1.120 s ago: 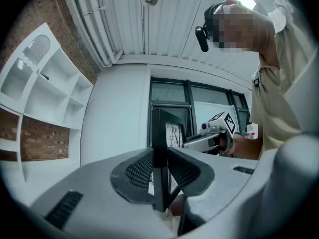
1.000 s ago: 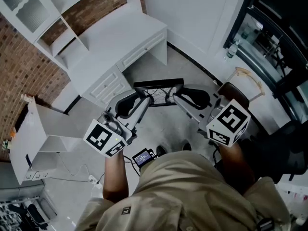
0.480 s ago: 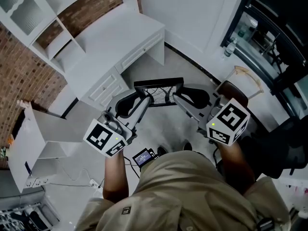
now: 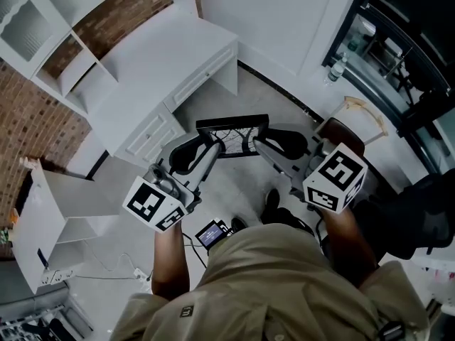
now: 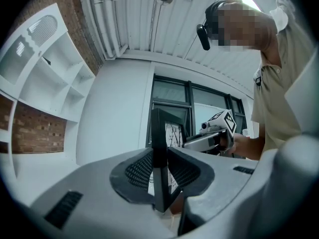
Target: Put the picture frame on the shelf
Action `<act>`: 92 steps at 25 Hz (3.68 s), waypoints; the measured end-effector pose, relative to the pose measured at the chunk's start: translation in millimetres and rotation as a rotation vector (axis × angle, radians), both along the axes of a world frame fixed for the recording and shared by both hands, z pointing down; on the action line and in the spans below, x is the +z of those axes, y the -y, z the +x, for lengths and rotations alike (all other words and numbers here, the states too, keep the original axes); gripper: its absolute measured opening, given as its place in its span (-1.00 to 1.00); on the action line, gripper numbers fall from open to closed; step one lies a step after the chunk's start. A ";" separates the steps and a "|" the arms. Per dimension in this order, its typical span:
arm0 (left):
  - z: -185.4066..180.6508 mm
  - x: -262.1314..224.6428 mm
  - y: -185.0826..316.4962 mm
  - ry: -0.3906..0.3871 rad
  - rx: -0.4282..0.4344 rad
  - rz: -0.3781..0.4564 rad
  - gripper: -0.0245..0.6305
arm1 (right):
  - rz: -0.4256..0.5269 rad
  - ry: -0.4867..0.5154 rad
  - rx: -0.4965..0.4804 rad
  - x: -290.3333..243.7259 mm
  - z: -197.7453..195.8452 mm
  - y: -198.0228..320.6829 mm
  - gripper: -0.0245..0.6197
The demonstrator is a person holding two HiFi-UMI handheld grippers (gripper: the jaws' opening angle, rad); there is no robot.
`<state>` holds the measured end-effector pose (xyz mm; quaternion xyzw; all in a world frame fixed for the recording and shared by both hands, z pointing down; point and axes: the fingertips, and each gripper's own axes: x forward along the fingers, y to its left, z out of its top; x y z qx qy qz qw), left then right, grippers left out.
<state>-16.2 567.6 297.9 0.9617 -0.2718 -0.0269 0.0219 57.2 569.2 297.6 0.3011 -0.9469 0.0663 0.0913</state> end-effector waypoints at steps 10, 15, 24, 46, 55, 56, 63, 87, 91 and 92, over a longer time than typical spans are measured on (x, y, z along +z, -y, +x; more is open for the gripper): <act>58.8 13.2 85.2 0.057 -0.042 -0.034 -0.68 | -0.025 0.049 -0.041 15.7 58.1 87.4 -0.70; 108.1 12.3 140.4 0.089 -0.078 -0.041 -0.68 | -0.034 0.079 -0.075 17.3 107.1 144.8 -0.70; 152.1 12.5 196.3 0.115 -0.147 -0.045 -0.68 | -0.023 0.105 -0.140 19.7 151.4 206.0 -0.70; 136.6 11.8 408.6 0.065 -0.089 -0.032 -0.68 | -0.029 0.037 -0.061 16.1 136.2 414.2 -0.70; 85.9 10.6 489.5 0.040 -0.095 -0.030 -0.68 | -0.040 0.009 -0.066 13.3 84.5 495.3 -0.70; 81.4 12.0 495.8 0.035 -0.102 -0.036 -0.68 | -0.046 0.006 -0.070 14.9 80.7 502.0 -0.70; 67.7 22.4 547.0 0.041 -0.166 -0.066 -0.68 | -0.076 0.006 -0.132 26.5 67.4 557.8 -0.70; 83.7 40.0 740.3 0.122 -0.516 -0.137 -0.68 | -0.129 0.070 -0.457 49.5 75.3 773.8 -0.70; 64.3 47.8 753.6 0.125 -0.538 -0.150 -0.68 | -0.144 0.064 -0.465 58.2 55.0 788.2 -0.70; 58.2 51.0 756.0 0.122 -0.542 -0.150 -0.68 | -0.144 0.060 -0.465 60.9 48.6 791.2 -0.70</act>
